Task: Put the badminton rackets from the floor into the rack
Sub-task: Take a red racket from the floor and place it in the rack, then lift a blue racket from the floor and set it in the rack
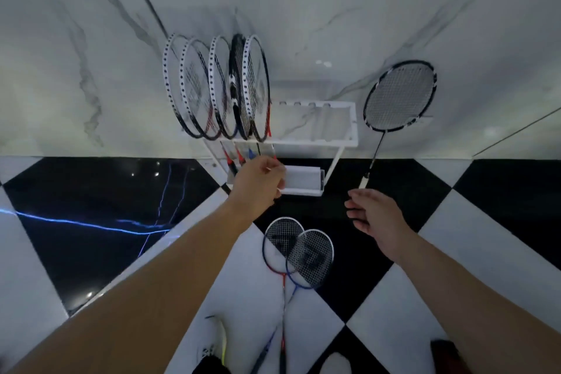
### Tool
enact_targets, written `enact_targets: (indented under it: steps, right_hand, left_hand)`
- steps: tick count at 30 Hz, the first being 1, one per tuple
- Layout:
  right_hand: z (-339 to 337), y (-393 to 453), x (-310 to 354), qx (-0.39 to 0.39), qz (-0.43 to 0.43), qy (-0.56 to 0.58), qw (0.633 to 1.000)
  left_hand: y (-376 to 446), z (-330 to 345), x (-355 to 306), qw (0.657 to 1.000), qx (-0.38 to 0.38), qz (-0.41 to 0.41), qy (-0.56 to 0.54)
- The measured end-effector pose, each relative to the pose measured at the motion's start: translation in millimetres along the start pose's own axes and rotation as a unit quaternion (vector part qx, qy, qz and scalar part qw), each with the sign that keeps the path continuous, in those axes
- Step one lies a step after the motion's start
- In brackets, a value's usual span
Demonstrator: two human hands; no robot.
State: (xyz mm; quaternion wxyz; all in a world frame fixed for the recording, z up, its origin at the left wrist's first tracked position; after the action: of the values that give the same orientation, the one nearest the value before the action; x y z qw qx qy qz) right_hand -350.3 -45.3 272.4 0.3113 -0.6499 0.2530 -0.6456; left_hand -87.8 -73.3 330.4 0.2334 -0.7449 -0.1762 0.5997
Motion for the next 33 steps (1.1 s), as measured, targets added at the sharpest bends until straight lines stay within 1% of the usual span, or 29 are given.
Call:
enact_targets:
  steps: [1,3,7,12,15,18,21,24,26,29,33]
  right_hand:
    - [-5,-3,-18,-0.006,0.011,-0.005,1.0]
    - [-9,-8,-54,-0.017,0.036,-0.007,0.999]
    - [6,-2,-132,-0.023,0.071,0.005,0.997]
    - [43,37,-255,-0.017,0.116,0.02,0.993]
    - [60,69,-329,-0.019,0.143,0.032,0.989]
    - [70,102,-389,-0.03,0.16,0.039,0.986]
    - [76,137,-438,-0.048,0.179,0.036,0.982]
    - [83,173,-478,-0.072,0.18,0.033,0.98]
    - [88,200,-508,-0.072,0.175,0.025,0.982]
    - [93,235,-540,-0.062,0.189,-0.026,0.98]
    - [101,270,-565,-0.093,0.212,-0.061,0.971]
  left_hand:
    - [-5,3,21,1.0,-0.005,-0.025,-0.017]
    - [-14,5,57,0.998,-0.013,-0.057,-0.016]
    - [-17,4,123,0.996,-0.013,-0.088,-0.029]
    - [7,8,219,0.993,0.007,-0.116,-0.02]
    - [27,15,286,0.988,0.021,-0.145,-0.039]
    - [45,20,343,0.987,0.025,-0.15,-0.059]
    - [64,29,395,0.985,0.031,-0.159,-0.068]
    - [86,43,443,0.982,0.051,-0.169,-0.07]
    - [102,51,472,0.981,0.064,-0.172,-0.067]
    - [120,55,504,0.98,0.067,-0.178,-0.063]
    - [136,49,531,0.98,0.059,-0.181,-0.054]
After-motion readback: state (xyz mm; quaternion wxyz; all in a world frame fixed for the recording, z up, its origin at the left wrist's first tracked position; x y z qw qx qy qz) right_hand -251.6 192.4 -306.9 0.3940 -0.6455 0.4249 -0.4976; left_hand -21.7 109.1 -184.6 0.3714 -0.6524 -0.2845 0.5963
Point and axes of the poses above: each hand's wrist, its own y-axis towards the middle knuckle, its own z-axis out of the palm, x = y × z, the point moved 9 cm from there along y, towards the middle knuckle, and after that the axes turned 11 degrees about x, right-handed, at the moved point
